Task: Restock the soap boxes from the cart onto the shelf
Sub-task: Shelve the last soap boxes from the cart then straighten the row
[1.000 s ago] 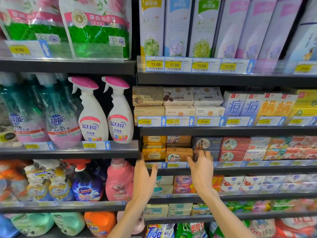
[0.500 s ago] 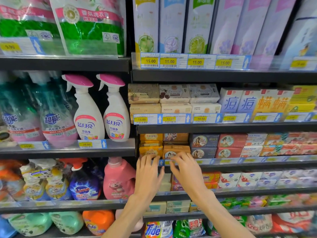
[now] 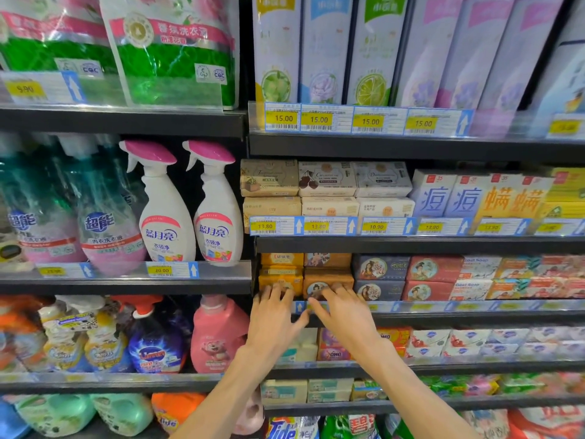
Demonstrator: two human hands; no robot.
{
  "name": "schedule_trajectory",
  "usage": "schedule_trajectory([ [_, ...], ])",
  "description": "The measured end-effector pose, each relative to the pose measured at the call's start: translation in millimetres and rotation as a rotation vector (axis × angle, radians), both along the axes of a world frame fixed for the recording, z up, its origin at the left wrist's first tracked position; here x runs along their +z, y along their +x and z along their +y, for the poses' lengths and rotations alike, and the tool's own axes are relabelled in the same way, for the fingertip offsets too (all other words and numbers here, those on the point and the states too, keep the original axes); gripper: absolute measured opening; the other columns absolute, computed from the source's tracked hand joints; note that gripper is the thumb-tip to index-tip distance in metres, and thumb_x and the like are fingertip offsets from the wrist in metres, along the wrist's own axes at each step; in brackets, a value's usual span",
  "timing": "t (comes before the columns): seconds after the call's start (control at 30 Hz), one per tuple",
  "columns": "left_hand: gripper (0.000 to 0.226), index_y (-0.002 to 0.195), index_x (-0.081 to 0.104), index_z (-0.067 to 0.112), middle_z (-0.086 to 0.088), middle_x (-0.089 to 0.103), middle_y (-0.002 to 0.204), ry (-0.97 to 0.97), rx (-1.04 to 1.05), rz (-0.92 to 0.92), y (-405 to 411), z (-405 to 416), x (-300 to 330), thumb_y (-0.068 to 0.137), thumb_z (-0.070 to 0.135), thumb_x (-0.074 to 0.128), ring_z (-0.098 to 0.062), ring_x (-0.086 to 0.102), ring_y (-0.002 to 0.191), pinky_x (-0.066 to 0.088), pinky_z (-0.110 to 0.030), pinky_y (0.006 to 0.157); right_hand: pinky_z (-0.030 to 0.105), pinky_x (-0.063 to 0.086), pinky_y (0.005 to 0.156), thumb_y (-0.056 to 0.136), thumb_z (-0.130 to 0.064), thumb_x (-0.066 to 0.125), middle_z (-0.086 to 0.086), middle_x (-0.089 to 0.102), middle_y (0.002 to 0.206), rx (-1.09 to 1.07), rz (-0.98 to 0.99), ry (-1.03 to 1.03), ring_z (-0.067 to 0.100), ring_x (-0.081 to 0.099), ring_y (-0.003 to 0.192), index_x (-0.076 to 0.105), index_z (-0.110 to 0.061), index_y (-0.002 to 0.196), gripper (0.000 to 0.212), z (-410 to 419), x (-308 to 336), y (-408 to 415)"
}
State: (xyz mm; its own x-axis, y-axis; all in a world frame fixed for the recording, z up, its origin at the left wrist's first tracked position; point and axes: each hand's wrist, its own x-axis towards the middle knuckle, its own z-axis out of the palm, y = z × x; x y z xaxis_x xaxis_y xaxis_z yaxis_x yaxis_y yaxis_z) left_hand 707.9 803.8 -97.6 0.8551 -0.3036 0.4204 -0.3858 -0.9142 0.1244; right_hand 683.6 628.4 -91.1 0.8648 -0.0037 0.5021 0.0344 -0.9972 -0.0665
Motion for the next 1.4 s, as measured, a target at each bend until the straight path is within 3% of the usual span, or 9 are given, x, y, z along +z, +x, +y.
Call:
schedule_trajectory([
  [0.27,0.056,0.133,0.054,0.028,0.001,0.052,0.134,-0.021,-0.027,0.013,-5,3,0,0.091,0.063,0.039,-0.023,0.048,0.127,0.043,-0.043,0.104,0.033,0.056,0.078,0.093,-0.056,0.048,-0.003,0.066,0.110,0.004,0.017,0.046,0.017,0.062,0.108,0.071,-0.028,0.111,0.040,2,-1,-5],
  [0.43,0.051,0.129,0.056,0.028,0.002,0.055,0.130,-0.027,-0.022,-0.026,-17,4,8,0.091,0.058,0.040,-0.023,0.049,0.123,0.041,-0.042,0.106,0.033,0.054,0.079,0.093,-0.053,0.050,-0.006,0.067,0.109,0.035,0.023,0.052,0.016,0.061,0.106,0.070,-0.029,0.113,0.037,4,7,-12],
  [0.57,0.045,0.131,0.053,0.030,0.004,0.054,0.131,-0.072,-0.040,-0.061,-46,12,8,0.095,0.052,0.040,-0.019,0.047,0.128,0.034,-0.041,0.115,0.031,0.052,0.083,0.095,-0.043,0.052,-0.008,0.065,0.112,0.201,0.050,0.088,0.015,0.057,0.105,0.067,-0.029,0.117,0.031,11,13,-22],
  [0.67,0.042,0.133,0.051,0.032,0.009,0.051,0.133,-0.162,-0.008,-0.073,-82,29,4,0.095,0.049,0.048,-0.013,0.045,0.128,0.036,-0.034,0.113,0.028,0.051,0.085,0.096,-0.038,0.052,-0.010,0.061,0.110,0.374,0.067,0.112,0.011,0.054,0.105,0.065,-0.028,0.115,0.025,24,16,-35],
  [0.8,0.040,0.131,0.053,0.030,0.007,0.052,0.130,-0.191,0.183,-0.069,-138,68,-5,0.095,0.048,0.049,-0.018,0.049,0.121,0.040,-0.034,0.104,0.030,0.050,0.087,0.097,-0.043,0.046,-0.011,0.062,0.111,0.596,0.117,0.101,0.011,0.057,0.104,0.066,-0.027,0.119,0.033,55,12,-50],
  [1.0,0.048,0.132,0.058,0.024,0.000,0.055,0.131,-0.121,0.579,-0.015,-250,154,-19,0.093,0.051,0.051,-0.026,0.051,0.123,0.041,-0.042,0.106,0.038,0.055,0.074,0.090,-0.045,0.046,0.001,0.070,0.100,0.953,0.220,0.083,0.026,0.066,0.091,0.069,-0.021,0.110,0.039,145,3,-85],
  [1.17,0.050,0.133,0.054,0.023,-0.003,0.052,0.135,-0.083,0.853,0.023,-356,229,-19,0.094,0.054,0.047,-0.028,0.050,0.122,0.040,-0.042,0.103,0.039,0.054,0.084,0.087,-0.054,0.039,-0.001,0.068,0.111,1.200,0.302,-0.023,0.025,0.066,0.103,0.063,-0.025,0.125,0.053,246,4,-128],
  [1.33,0.054,0.138,0.051,0.020,-0.004,0.052,0.136,-0.033,1.065,-0.011,-452,298,-18,0.095,0.054,0.047,-0.029,0.048,0.127,0.043,-0.046,0.107,0.037,0.054,0.081,0.090,-0.049,0.056,-0.003,0.066,0.119,1.411,0.299,-0.068,0.022,0.065,0.104,0.056,-0.028,0.133,0.048,357,10,-185],
  [1.4,0.055,0.139,0.050,0.021,-0.004,0.051,0.139,-0.043,1.134,-0.007,-482,332,-20,0.095,0.054,0.047,-0.029,0.047,0.131,0.042,-0.048,0.109,0.038,0.055,0.082,0.092,-0.053,0.052,-0.005,0.064,0.123,1.487,0.268,-0.115,0.020,0.064,0.107,0.052,-0.029,0.137,0.051,405,8,-207],
])
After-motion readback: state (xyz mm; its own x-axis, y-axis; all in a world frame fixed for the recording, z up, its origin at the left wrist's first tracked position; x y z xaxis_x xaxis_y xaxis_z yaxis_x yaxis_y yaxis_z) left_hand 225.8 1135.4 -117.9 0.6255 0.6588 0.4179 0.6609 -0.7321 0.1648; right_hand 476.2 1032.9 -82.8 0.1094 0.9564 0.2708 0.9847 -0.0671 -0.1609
